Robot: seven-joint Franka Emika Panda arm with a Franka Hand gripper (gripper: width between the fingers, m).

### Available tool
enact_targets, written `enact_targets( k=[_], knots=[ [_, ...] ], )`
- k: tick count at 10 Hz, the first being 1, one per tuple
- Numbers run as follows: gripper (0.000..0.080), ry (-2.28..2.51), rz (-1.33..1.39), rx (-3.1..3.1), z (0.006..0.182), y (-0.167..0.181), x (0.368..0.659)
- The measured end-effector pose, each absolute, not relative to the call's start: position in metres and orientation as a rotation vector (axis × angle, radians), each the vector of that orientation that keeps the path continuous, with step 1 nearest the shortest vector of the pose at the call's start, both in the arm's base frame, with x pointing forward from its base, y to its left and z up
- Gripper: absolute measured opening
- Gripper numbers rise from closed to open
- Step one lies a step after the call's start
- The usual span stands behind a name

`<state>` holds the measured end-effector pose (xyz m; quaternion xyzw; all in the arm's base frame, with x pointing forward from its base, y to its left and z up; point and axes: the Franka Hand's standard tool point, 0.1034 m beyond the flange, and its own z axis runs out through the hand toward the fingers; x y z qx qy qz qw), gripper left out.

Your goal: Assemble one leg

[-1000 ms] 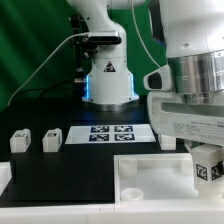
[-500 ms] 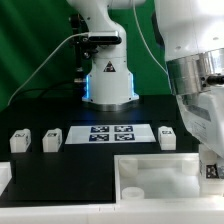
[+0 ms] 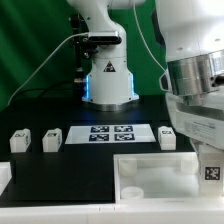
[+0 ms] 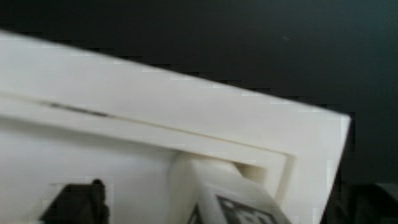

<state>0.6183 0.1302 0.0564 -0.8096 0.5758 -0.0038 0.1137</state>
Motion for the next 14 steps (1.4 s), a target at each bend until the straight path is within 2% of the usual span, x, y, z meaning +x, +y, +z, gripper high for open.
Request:
enact_targets(
  k=[3, 7, 9, 11, 13, 14],
  knots=[
    [0.0648, 1.097, -0.034, -2.765, 0.063, 0.126, 0.622],
    [0.0648, 0.481, -0.091, -2.959, 0.062, 0.121, 0.622],
    [0.0648, 0.094, -0.120, -3.066, 0.067, 0.118, 0.629],
    [0.0648, 0.141, -0.116, -3.061, 0.065, 0.116, 0.627],
    [0.0381, 0.320, -0.109, -3.041, 0.065, 0.117, 0.627],
    [0.0290, 0.464, -0.102, -3.018, 0.065, 0.117, 0.627]
  ],
)
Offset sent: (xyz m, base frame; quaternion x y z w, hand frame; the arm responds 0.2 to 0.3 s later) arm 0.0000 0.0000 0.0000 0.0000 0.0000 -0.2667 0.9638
